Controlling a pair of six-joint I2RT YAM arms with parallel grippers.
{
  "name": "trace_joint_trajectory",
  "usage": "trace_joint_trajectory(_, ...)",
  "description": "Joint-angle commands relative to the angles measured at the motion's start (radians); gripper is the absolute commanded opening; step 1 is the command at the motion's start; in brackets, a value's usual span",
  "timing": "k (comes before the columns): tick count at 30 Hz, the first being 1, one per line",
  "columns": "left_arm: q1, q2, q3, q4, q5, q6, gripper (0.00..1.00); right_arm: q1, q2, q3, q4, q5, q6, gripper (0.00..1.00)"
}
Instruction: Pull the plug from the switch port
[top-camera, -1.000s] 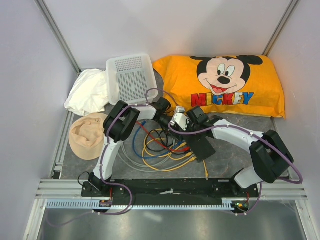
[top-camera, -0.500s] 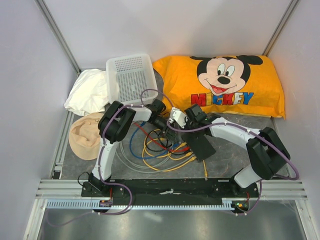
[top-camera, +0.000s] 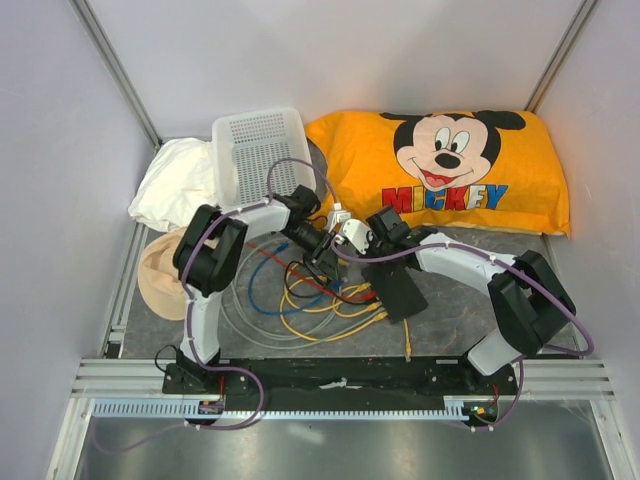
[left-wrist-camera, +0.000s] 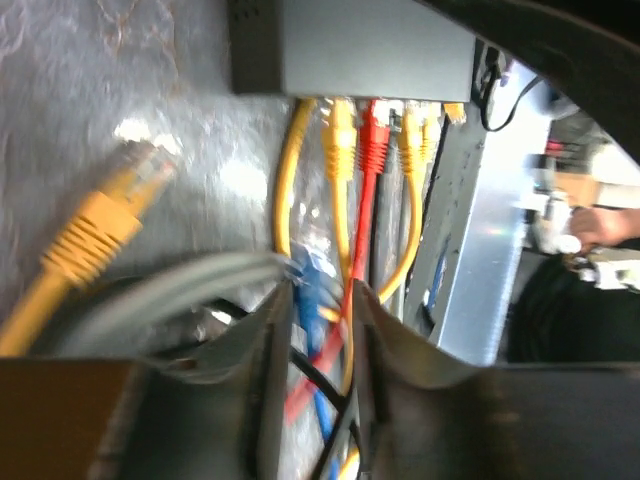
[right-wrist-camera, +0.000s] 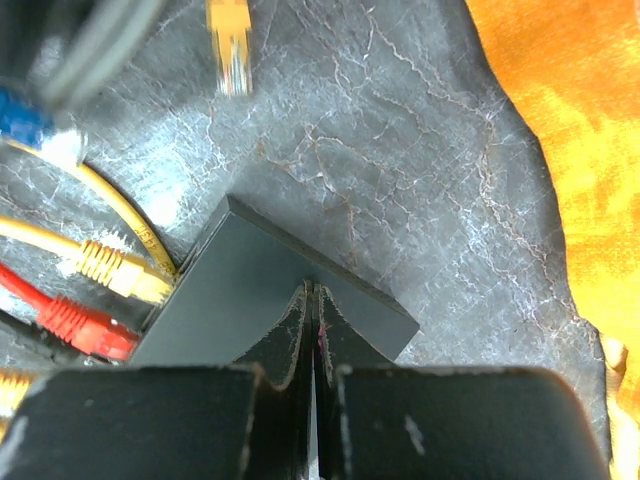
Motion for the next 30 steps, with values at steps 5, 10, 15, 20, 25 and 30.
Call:
trace_joint_trajectory(5, 0.084, -0.503, -0.086, -0.06, -0.339, -0.001, 0.54, -0.001, 0.037, -0.064, -0.107, 0.016, 0.004, 0.0)
trace_joint_trajectory(10, 0.121, -0.704, -0.255, -0.086, -0.547, -0.009, 0.62, -0.002, 0.031, -0.067, -0.099, 0.011, 0.012, 0.0)
trace_joint_trajectory(15, 0.187, -0.694, -0.379, -0.137, -0.713, 0.01, 0.61, -0.002, 0.016, -0.071, -0.099, 0.017, 0.014, 0.0)
trace_joint_trajectory(20, 0.244, -0.839, -0.519, -0.125, -0.525, 0.35, 0.66, -0.002, -0.006, -0.09, -0.097, 0.022, 0.017, 0.01)
trace_joint_trajectory(25, 0.241, -0.857, -0.602, -0.042, -0.565, 0.455, 0.66, -0.004, -0.026, -0.11, -0.097, 0.002, 0.026, 0.0)
trace_joint_trajectory(30, 0.198, -0.788, -0.61, -0.037, -0.522, 0.534, 0.64, -0.004, -0.039, -0.122, -0.096, -0.004, 0.024, 0.01)
